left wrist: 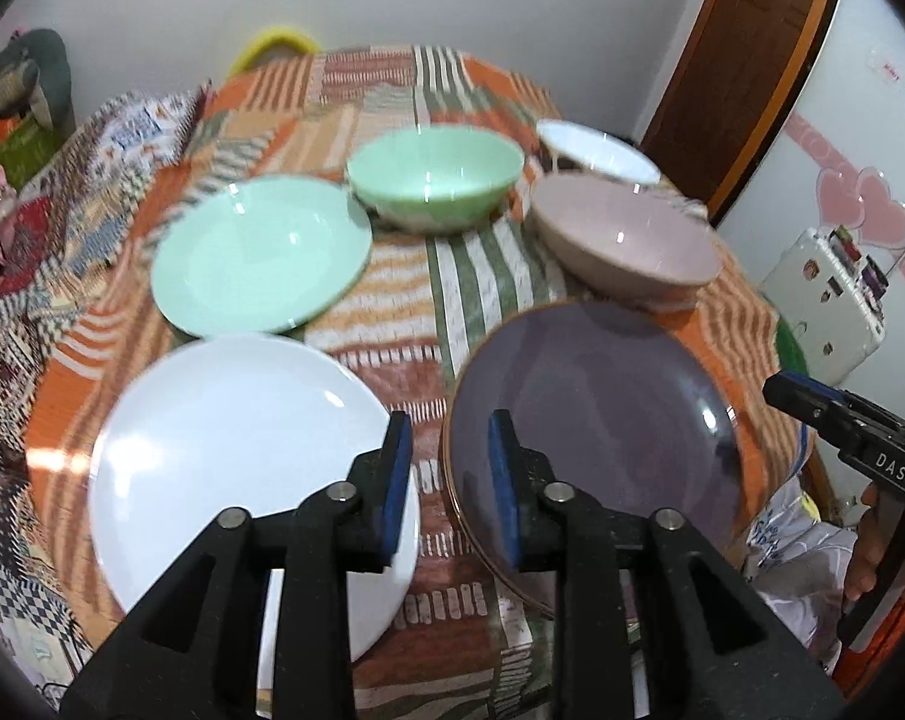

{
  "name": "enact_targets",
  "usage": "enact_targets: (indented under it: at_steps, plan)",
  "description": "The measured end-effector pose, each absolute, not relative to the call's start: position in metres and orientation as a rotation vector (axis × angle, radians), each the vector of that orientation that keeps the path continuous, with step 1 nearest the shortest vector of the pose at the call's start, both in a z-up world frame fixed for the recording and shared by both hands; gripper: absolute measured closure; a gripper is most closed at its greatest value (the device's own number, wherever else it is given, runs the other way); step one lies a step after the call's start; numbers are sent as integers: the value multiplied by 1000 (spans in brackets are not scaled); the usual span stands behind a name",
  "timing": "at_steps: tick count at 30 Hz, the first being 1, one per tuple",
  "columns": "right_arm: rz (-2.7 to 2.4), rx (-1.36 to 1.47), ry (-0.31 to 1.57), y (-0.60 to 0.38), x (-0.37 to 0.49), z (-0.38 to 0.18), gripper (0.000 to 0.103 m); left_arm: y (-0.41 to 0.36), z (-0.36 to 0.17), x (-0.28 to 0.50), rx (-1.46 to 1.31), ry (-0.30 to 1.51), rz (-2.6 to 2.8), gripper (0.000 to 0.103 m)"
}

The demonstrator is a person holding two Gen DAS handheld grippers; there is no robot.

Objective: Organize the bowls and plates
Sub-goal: 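Lower the dark purple plate onto the bedspread and open both tools, then grip the white plate rim with both tools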

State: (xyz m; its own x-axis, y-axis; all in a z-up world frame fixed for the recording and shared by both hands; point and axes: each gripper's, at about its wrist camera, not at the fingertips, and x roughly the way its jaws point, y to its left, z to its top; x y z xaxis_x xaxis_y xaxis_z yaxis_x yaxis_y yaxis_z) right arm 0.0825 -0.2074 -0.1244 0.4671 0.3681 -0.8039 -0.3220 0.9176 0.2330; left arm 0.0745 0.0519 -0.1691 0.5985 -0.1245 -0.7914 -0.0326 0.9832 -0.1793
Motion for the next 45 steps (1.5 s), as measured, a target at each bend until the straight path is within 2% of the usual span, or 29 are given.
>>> enact_targets:
  at_steps: [3,10,14,17,25,45]
  plan:
    - [451,41,962,-197,79,-112,61,58,-150,65,-171,862,-22,58]
    - [541,26,896,-166,77,-93,57,78,-116,39,-111,737,71,38]
    - [593,9,881,-143,77,-90,45,96,-111,27,-120,716,116,28]
    - [622,-7,879,-128,76,-90,41,114,-113,19,-149,712,160,23]
    - [683,-69,926,-83,73,-103,39,162,-135,-3,-210,752,274,22]
    - [713,-220,1084,-6,79,-155,39,214,-208,-16,-309,890,317,22]
